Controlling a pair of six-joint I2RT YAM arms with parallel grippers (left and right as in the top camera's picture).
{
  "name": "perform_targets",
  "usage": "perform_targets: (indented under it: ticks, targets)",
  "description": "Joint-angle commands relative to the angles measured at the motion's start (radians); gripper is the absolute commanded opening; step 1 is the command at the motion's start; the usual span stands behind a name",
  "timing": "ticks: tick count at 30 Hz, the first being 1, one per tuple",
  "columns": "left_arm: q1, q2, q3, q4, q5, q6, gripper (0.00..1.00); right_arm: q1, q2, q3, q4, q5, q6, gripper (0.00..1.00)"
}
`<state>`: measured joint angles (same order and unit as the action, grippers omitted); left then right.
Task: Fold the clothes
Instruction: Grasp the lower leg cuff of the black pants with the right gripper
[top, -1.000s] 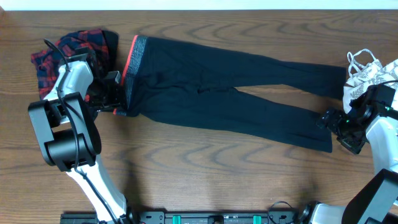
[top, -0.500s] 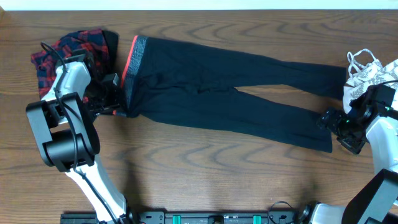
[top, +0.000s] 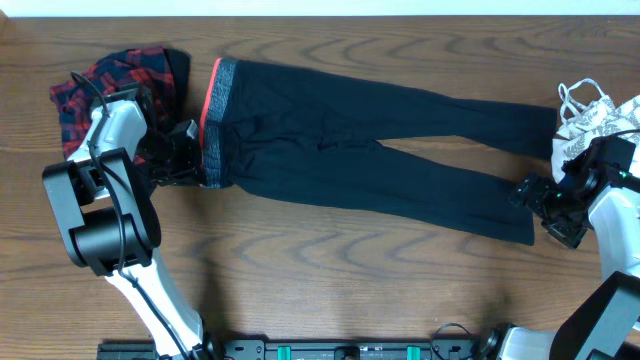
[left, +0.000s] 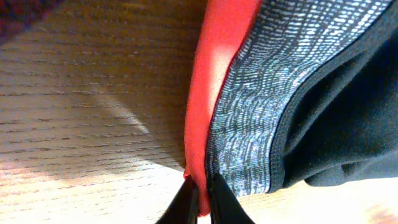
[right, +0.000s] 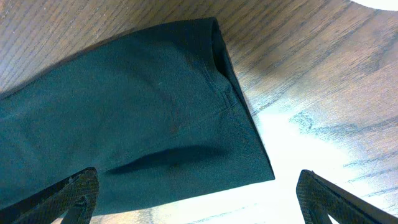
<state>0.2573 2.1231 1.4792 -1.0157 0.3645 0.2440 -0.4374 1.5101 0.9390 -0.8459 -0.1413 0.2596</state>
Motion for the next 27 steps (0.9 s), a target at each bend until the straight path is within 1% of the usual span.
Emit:
perform_targets:
  ticks: [1, 6, 13, 17, 21, 24, 27]
  targets:
    - [0.002, 0.016, -0.011, -0.012, 0.013, 0.009, 0.06, -0.005, 0.004, -0.004, -0.003, 0.003, -0.006, 0.99]
    - [0.002, 0.016, -0.011, -0.028, 0.008, 0.006, 0.06, -0.005, 0.004, -0.004, 0.003, 0.035, -0.021, 0.99]
    - [0.003, 0.000, -0.010, -0.045, 0.013, 0.006, 0.06, -0.010, 0.004, -0.004, 0.002, 0.005, -0.031, 0.99]
    - [0.016, -0.038, -0.003, -0.042, 0.066, 0.010, 0.06, -0.051, 0.004, -0.004, 0.005, -0.006, -0.002, 0.98]
    - [0.037, -0.097, -0.002, -0.033, 0.069, 0.010, 0.06, -0.107, 0.004, -0.005, 0.002, -0.006, -0.002, 0.98]
    - [0.049, -0.129, -0.002, -0.031, 0.069, 0.008, 0.06, -0.138, 0.009, -0.009, 0.012, -0.016, -0.033, 0.99]
    - [0.059, -0.154, -0.002, -0.030, 0.069, -0.022, 0.06, -0.161, 0.020, -0.041, 0.039, -0.101, -0.097, 0.96]
